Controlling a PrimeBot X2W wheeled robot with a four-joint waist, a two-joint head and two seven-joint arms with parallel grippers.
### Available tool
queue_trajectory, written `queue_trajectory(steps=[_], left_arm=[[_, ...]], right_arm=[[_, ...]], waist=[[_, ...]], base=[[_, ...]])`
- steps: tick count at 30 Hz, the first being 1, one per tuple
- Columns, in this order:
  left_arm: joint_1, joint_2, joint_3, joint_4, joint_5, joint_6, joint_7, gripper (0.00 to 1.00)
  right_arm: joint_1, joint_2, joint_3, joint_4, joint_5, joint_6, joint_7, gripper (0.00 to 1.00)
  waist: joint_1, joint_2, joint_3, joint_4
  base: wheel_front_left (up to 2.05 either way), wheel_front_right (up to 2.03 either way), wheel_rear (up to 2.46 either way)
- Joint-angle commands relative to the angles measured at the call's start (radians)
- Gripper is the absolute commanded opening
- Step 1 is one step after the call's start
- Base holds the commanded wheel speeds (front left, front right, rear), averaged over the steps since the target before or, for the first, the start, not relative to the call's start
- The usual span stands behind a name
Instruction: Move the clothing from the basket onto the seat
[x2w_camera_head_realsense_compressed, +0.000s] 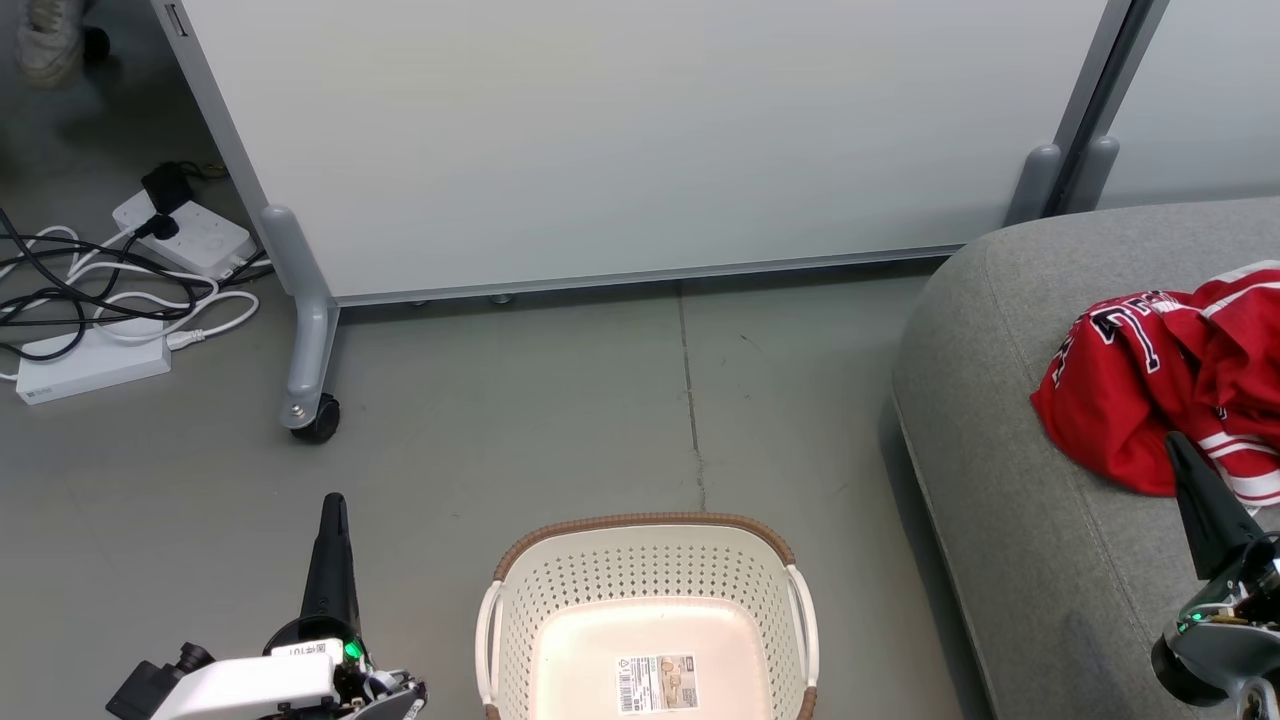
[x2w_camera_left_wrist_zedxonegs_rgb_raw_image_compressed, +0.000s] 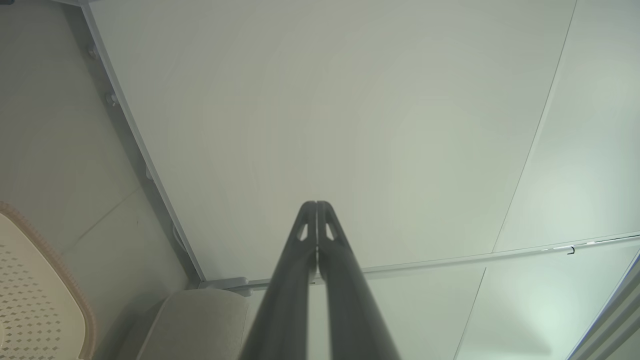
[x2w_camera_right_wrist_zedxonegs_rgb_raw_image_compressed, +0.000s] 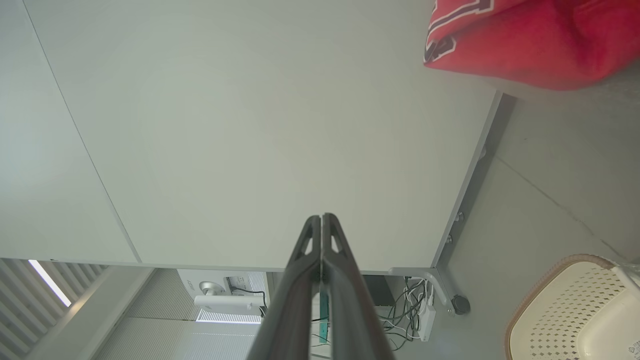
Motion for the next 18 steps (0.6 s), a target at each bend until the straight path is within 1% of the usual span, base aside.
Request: queue_trajectory(steps=[1, 18], left_arm=[[-0.017, 0.003, 0.004, -0.002, -0.003, -0.005, 0.000, 0.00], [-0.017, 0.003, 0.004, -0.002, -0.003, -0.005, 0.001, 0.00]], right_arm=[[-0.011, -0.005, -0.005, 0.002, 0.004, 0.002, 0.005, 0.00], [-0.012, -0.001, -0.010, 0.002, -0.002, 0.002, 0.011, 0.00]], waist=[[0.0000, -0.0001, 0.000, 0.000], [0.0000, -0.0001, 0.000, 0.000]], base=[[0.00, 0.00, 0.00], [0.00, 0.00, 0.00]])
